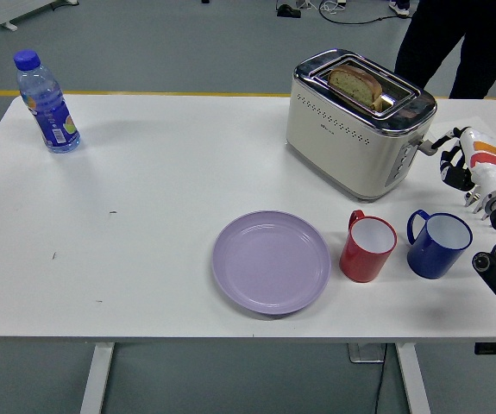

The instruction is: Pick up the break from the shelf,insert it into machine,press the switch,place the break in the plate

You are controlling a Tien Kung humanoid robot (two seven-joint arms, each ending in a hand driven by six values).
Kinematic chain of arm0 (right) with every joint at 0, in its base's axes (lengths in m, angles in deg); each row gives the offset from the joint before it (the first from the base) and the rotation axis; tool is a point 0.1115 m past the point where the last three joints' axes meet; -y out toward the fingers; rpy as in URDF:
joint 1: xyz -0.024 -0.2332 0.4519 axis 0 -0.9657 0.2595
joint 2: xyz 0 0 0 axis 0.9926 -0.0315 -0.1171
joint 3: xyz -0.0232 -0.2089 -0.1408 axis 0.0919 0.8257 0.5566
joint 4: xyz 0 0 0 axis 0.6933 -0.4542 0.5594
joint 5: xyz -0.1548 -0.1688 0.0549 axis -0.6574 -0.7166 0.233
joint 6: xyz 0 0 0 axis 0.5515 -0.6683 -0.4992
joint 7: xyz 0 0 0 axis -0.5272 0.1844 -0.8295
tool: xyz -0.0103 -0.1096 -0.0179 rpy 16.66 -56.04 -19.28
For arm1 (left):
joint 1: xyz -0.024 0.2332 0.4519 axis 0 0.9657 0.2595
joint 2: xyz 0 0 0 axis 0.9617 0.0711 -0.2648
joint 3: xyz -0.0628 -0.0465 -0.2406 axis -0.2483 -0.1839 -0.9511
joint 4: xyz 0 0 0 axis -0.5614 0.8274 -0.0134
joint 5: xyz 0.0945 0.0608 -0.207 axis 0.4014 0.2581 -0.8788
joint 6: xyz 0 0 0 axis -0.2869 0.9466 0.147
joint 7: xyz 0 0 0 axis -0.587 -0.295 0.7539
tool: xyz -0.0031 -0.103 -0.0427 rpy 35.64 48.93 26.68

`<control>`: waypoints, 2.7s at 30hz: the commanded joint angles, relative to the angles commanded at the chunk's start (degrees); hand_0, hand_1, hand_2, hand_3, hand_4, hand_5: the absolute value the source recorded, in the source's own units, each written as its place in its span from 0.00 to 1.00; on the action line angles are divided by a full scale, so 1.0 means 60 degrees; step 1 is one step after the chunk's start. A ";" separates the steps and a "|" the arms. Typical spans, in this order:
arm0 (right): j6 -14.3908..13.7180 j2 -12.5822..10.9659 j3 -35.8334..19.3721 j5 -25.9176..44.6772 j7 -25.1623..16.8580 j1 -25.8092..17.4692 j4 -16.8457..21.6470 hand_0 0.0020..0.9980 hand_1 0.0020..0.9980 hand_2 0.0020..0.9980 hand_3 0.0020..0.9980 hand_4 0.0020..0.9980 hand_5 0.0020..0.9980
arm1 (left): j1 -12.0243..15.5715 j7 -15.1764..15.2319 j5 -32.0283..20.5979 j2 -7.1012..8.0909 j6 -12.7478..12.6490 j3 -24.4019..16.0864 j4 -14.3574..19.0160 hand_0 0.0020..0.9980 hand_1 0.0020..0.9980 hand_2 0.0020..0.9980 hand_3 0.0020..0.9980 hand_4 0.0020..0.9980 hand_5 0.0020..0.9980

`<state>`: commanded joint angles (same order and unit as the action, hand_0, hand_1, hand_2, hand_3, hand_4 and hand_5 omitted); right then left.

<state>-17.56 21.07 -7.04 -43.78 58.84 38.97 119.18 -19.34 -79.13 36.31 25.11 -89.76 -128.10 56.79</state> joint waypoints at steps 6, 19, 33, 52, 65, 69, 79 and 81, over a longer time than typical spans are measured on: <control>-0.0013 0.0077 0.0038 0.0038 0.0004 -0.0031 -0.0148 0.30 0.28 0.37 0.56 0.43 0.00 | 0.0005 -0.0007 0.0015 0.0000 -0.0001 -0.0014 0.0000 0.70 0.59 0.72 0.68 0.51 0.96; -0.0045 0.0234 0.0119 0.0096 -0.0038 -0.0054 -0.0551 0.29 0.28 0.37 0.56 0.43 0.00 | 0.0029 -0.0033 0.0106 0.0000 -0.0003 -0.0061 0.0000 0.70 0.59 0.72 0.68 0.51 0.96; -0.0103 0.0200 -0.0165 -0.0012 -0.0057 -0.0137 -0.0412 0.29 0.28 0.37 0.56 0.43 0.00 | 0.0093 -0.0052 0.0227 0.0000 0.0005 -0.0151 0.0000 0.70 0.59 0.72 0.68 0.50 0.96; -0.0121 -0.0182 -0.1197 -0.0345 0.0397 -0.0214 0.0100 0.34 0.43 0.53 0.72 0.46 0.04 | 0.0059 -0.0005 0.0093 0.0000 0.0009 -0.0100 0.0000 0.70 0.59 0.72 0.68 0.51 0.96; -0.0142 -0.0389 -0.1365 0.0788 -0.0025 0.0081 0.0936 0.74 0.72 0.85 0.87 0.65 0.25 | 0.0037 -0.0001 0.0094 0.0000 0.0008 -0.0119 0.0000 0.70 0.59 0.72 0.68 0.51 0.96; -0.0141 -0.0396 -0.1274 0.0969 -0.0102 0.0246 0.1136 0.74 0.72 0.85 0.87 0.65 0.25 | 0.0025 -0.0003 0.0061 0.0000 0.0007 -0.0094 0.0000 0.70 0.59 0.72 0.68 0.51 0.96; 0.0216 -0.0333 -0.0556 0.1513 -0.0154 0.1348 0.1464 0.80 0.75 0.86 0.87 0.69 0.28 | -0.0001 -0.0004 0.0056 0.0000 0.0009 -0.0093 0.0000 0.70 0.59 0.72 0.68 0.51 0.96; 0.0291 -0.0269 -0.0324 0.1630 -0.0139 0.1709 0.1423 0.80 0.75 0.86 0.87 0.69 0.28 | -0.0006 -0.0006 0.0068 0.0000 0.0006 -0.0104 0.0000 0.70 0.59 0.72 0.68 0.51 0.96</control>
<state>-15.82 19.46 -8.98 -34.00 58.00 49.23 127.72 -19.38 -79.16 36.72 25.11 -89.72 -128.72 56.79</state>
